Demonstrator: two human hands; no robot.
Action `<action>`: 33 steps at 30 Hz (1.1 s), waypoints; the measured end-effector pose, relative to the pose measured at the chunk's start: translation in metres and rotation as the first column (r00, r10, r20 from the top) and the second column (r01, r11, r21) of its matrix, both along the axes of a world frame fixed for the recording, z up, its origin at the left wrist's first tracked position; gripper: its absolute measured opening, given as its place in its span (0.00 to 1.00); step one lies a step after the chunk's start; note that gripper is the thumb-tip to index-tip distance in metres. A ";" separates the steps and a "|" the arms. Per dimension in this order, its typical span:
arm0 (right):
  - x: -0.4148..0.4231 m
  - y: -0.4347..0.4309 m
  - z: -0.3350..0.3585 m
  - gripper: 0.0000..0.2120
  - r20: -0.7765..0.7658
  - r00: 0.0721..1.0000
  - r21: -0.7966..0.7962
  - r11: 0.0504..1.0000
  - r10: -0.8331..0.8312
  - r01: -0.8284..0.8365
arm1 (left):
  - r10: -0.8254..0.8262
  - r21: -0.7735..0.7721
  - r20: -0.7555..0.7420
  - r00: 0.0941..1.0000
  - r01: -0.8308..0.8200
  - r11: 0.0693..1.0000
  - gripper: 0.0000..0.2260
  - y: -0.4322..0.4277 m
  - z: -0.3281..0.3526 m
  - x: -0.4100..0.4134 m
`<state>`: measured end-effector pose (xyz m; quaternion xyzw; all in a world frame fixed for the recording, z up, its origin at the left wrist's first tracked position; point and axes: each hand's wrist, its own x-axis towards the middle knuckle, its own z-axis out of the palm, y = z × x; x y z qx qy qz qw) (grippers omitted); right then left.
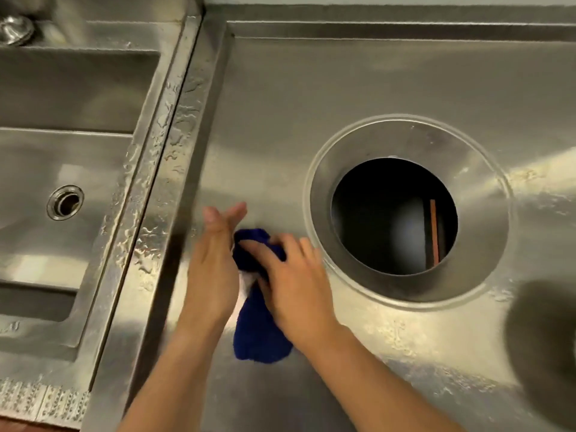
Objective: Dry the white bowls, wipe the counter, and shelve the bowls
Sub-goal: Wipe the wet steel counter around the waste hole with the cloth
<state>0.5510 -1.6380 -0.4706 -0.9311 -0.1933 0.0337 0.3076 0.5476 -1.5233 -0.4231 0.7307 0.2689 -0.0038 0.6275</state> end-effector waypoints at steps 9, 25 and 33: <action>0.075 -0.157 0.017 0.18 -0.120 0.753 0.242 0.716 -0.647 0.654 | -0.216 -0.087 0.010 0.976 0.216 0.973 0.37 -0.066 0.001 0.042; 0.035 0.048 0.081 0.16 -0.377 0.921 0.756 0.540 -0.104 0.370 | -0.043 0.074 0.132 0.990 0.033 0.997 0.17 0.033 0.048 0.007; 0.007 0.124 0.057 0.23 -0.244 0.969 0.574 0.810 0.032 0.118 | 0.149 0.484 0.051 0.988 -0.154 0.861 0.10 0.104 0.027 -0.030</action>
